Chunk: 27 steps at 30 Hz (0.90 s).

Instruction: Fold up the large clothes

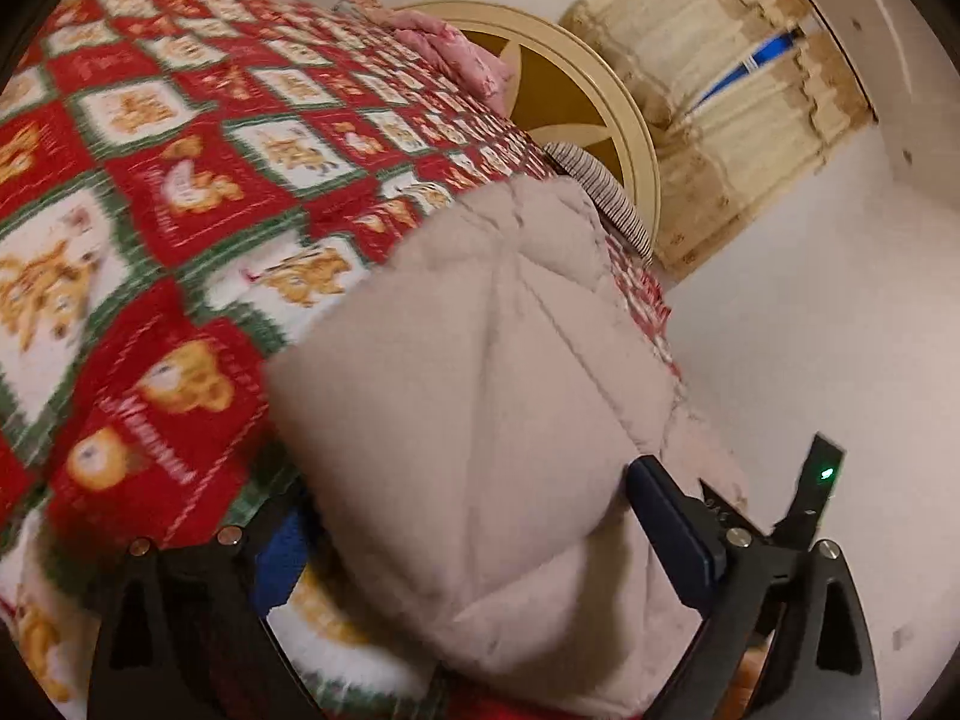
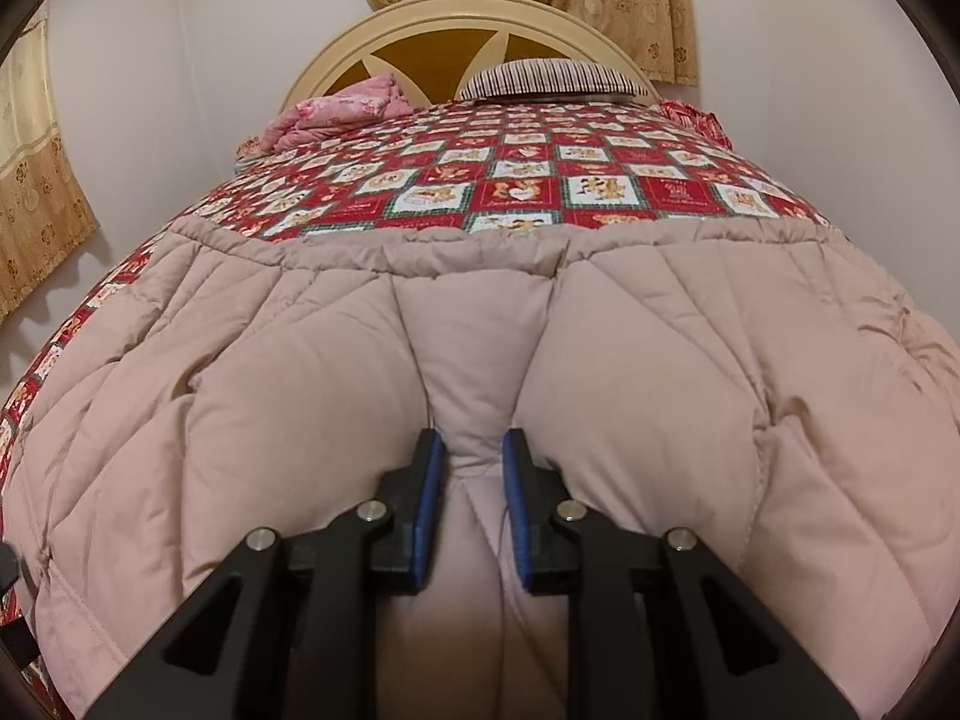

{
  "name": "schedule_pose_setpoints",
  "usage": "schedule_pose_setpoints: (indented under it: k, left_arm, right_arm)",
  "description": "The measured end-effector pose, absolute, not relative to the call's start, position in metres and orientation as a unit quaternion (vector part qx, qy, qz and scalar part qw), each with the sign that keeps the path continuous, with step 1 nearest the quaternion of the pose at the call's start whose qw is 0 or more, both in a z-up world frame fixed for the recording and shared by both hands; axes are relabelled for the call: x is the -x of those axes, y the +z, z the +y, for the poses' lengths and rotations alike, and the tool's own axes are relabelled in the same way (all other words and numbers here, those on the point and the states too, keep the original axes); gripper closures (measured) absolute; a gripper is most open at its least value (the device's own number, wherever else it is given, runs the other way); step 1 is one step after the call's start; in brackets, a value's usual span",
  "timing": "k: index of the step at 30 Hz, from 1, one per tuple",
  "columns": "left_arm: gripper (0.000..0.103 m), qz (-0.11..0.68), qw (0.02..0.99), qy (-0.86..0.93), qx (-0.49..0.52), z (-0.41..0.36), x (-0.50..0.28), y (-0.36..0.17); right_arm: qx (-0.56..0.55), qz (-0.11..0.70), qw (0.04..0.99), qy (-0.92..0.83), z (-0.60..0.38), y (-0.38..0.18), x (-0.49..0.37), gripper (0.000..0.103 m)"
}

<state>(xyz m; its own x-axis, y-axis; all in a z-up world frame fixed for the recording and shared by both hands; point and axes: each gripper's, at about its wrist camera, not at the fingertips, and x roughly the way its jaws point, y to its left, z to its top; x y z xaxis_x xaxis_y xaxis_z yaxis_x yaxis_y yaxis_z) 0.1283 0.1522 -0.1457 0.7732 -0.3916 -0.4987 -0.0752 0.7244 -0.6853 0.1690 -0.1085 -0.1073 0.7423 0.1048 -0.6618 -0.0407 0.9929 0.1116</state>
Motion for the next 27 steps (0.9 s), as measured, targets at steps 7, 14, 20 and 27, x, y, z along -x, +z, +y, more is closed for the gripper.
schedule_pose_setpoints:
  k: [7, 14, 20, 27]
  left_arm:
    - [0.013, 0.293, 0.861, -0.152, 0.386, 0.147, -0.137, -0.146]
    - [0.064, 0.289, 0.85, -0.195, 0.395, 0.146, -0.146, -0.137]
    - [0.075, 0.267, 0.849, -0.244, 0.384, 0.151, -0.143, -0.117]
    - [0.075, 0.2, 0.898, -0.298, 0.255, 0.149, -0.122, -0.036]
  right_arm:
    - [-0.051, 0.361, 0.93, 0.042, -0.108, -0.109, -0.17, 0.08]
    - [-0.05, 0.381, 0.922, 0.042, -0.109, -0.111, -0.178, 0.08]
    - [-0.087, 0.401, 0.911, 0.045, -0.112, -0.11, -0.179, 0.08]
    - [-0.16, 0.42, 0.886, 0.114, -0.061, -0.106, -0.167, 0.082]
